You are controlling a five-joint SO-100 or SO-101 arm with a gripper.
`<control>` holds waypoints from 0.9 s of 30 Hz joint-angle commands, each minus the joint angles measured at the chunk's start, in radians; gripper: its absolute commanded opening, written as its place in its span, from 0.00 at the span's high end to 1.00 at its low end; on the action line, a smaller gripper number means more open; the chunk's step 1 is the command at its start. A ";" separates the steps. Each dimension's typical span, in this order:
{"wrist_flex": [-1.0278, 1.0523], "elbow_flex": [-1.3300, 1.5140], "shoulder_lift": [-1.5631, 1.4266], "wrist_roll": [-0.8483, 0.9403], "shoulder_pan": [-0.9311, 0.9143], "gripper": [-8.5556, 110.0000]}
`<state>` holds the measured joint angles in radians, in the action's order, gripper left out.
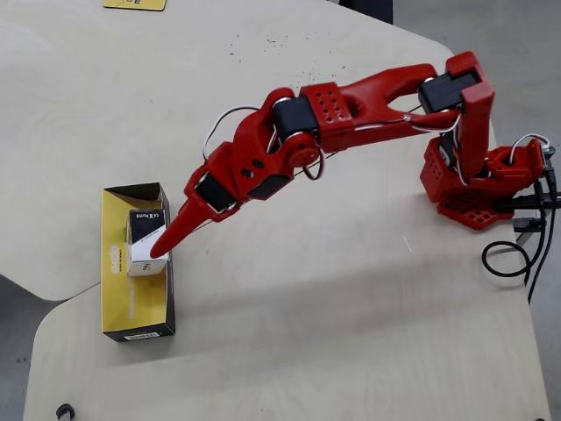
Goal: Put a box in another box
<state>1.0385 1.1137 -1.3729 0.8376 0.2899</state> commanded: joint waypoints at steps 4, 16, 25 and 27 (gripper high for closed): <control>0.278 0.000 -0.278 0.120 0.021 0.51; 0.512 0.565 -0.683 0.265 -0.100 0.71; 0.345 1.173 -1.039 0.451 -0.135 0.91; 0.345 1.253 -1.098 0.462 -0.143 0.93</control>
<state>1.4082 2.2365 -2.3424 1.2579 0.1595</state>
